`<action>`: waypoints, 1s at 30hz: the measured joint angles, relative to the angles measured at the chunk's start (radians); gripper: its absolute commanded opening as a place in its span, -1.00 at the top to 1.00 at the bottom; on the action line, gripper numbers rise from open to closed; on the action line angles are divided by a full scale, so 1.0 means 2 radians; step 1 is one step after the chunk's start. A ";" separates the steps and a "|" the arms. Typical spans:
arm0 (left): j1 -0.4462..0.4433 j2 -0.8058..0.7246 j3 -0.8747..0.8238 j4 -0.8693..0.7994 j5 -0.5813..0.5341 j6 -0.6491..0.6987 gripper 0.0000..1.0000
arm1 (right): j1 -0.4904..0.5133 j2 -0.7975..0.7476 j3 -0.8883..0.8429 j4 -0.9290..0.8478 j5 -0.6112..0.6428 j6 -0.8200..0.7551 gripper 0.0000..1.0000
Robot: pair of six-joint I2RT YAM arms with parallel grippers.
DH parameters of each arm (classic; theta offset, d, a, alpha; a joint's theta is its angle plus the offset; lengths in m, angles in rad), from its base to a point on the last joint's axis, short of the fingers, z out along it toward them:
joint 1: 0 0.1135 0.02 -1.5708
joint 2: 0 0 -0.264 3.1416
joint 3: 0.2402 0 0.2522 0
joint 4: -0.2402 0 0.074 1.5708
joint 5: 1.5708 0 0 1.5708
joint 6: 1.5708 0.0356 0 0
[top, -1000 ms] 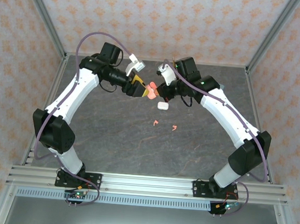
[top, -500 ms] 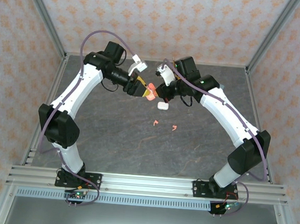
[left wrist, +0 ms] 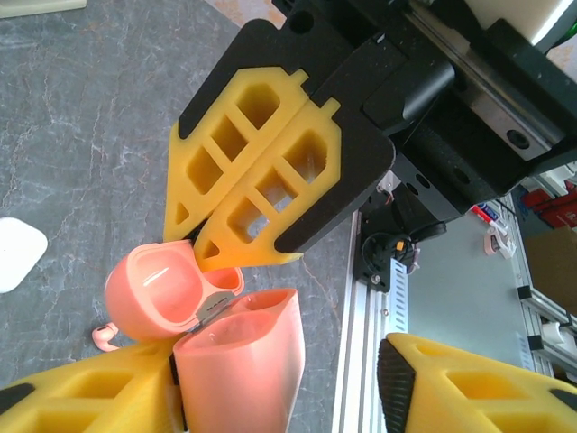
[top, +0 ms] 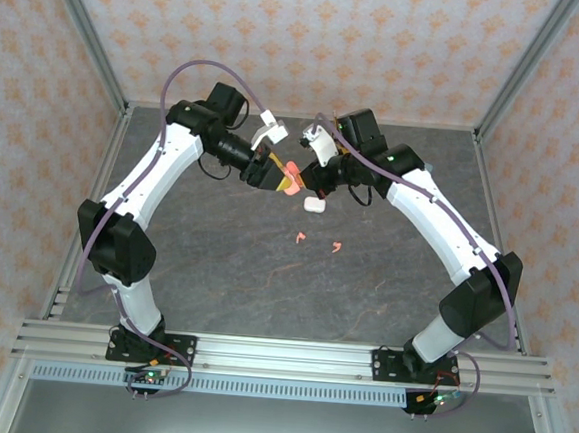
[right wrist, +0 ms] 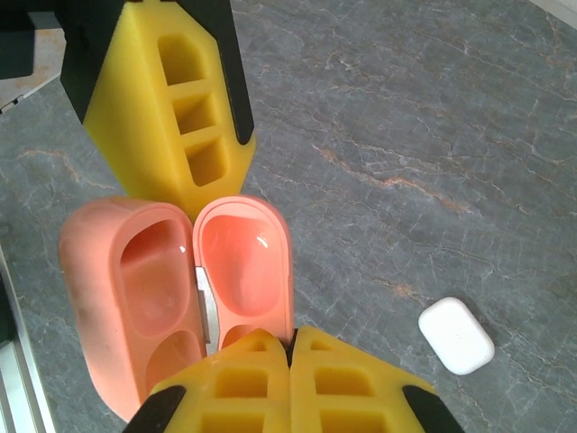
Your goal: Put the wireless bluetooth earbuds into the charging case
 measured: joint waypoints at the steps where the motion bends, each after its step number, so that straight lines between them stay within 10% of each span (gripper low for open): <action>1: 0.000 0.001 0.002 0.000 0.000 0.001 -0.09 | 0.000 0.000 0.000 0.000 -0.001 0.000 1.00; 15: -0.007 0.017 0.011 -0.013 -0.002 0.002 0.12 | -0.001 0.000 0.000 -0.007 -0.004 0.000 1.00; 30: -0.008 0.021 0.011 -0.013 -0.011 -0.001 1.00 | -0.003 0.000 0.000 -0.007 -0.001 0.001 0.96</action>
